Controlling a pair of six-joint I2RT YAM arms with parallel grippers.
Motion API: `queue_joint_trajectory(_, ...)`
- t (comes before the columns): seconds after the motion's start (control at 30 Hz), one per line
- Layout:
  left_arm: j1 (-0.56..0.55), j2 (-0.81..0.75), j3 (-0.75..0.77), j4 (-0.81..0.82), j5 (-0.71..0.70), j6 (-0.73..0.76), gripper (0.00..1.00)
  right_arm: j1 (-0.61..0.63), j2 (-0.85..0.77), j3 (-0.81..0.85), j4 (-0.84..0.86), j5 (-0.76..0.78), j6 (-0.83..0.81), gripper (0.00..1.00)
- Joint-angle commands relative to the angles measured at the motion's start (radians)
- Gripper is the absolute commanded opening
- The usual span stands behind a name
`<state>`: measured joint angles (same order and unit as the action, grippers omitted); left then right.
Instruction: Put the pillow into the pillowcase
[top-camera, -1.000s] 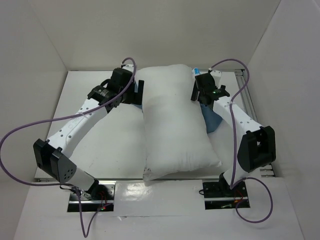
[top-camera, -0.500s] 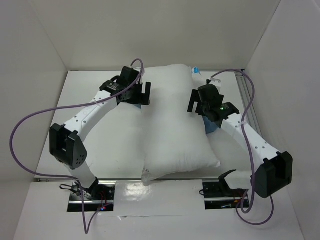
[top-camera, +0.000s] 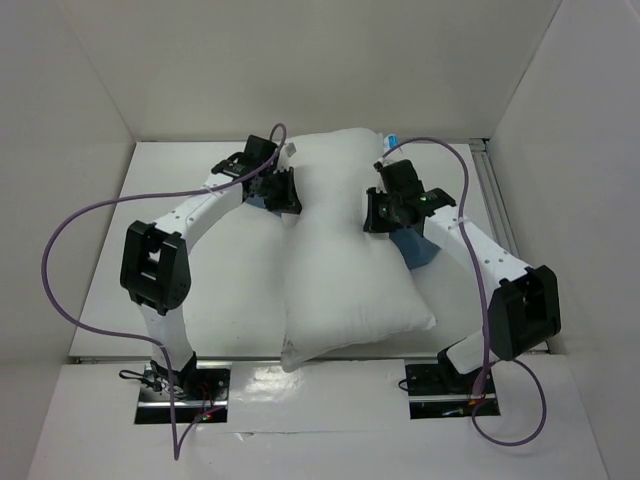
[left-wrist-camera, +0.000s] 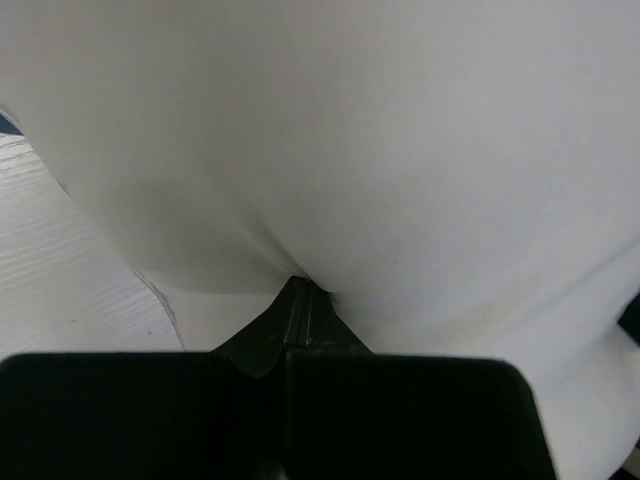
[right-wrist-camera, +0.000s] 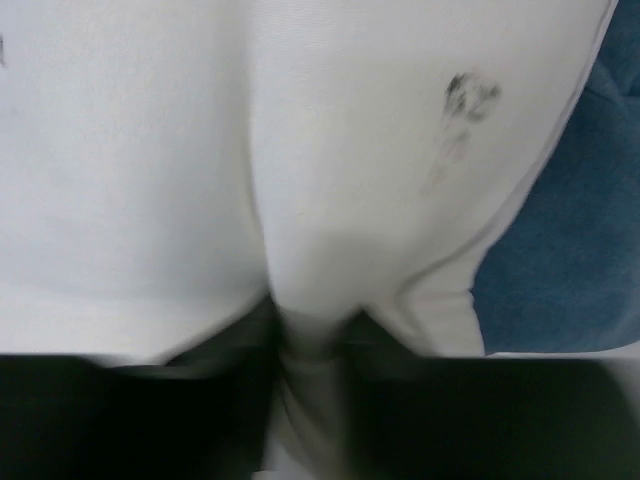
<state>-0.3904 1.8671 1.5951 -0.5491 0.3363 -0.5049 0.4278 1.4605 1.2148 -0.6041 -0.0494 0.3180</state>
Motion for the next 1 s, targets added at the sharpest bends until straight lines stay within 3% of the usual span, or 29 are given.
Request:
queue_joint_trajectory(0.0, -0.011, 0.004, 0.052, 0.066, 0.171, -0.018, 0.00, 0.031, 0.015, 0.057, -0.023, -0.138, -0.010, 0.09)
queue_joint_trajectory(0.03, -0.011, -0.021, 0.063, 0.066, 0.171, -0.018, 0.00, 0.031, 0.015, 0.075, -0.023, -0.112, 0.006, 0.00)
queue_joint_trajectory(0.2, -0.011, -0.075, 0.124, 0.066, 0.181, 0.005, 0.00, 0.031, -0.035, 0.254, -0.094, 0.014, 0.006, 0.00)
queue_joint_trajectory(0.43, -0.041, -0.109, 0.258, 0.107, 0.282, -0.027, 0.00, 0.031, -0.092, 0.431, -0.229, 0.308, 0.006, 0.00)
queue_joint_trajectory(0.6, -0.139, -0.100, 0.334, 0.167, 0.308, -0.067, 0.00, 0.031, -0.175, 0.419, -0.255, 0.431, -0.003, 0.00)
queue_joint_trajectory(0.67, -0.139, -0.074, 0.361, 0.167, 0.308, -0.080, 0.00, 0.003, -0.196, 0.396, -0.276, 0.442, -0.023, 0.00)
queue_joint_trajectory(0.77, -0.085, -0.034, 0.336, 0.114, 0.196, -0.136, 0.00, -0.026, -0.206, 0.347, -0.276, 0.451, -0.033, 0.00)
queue_joint_trajectory(0.9, 0.068, 0.070, 0.272, -0.041, 0.061, -0.188, 0.29, -0.044, -0.195, 0.312, -0.298, 0.441, -0.033, 0.00)
queue_joint_trajectory(0.93, 0.106, 0.096, 0.240, -0.070, 0.031, -0.178, 0.37, -0.044, -0.177, 0.312, -0.310, 0.450, -0.033, 0.06)
queue_joint_trajectory(0.97, 0.120, 0.096, 0.218, -0.071, 0.012, -0.167, 0.48, -0.056, -0.163, 0.324, -0.324, 0.450, -0.045, 0.30)
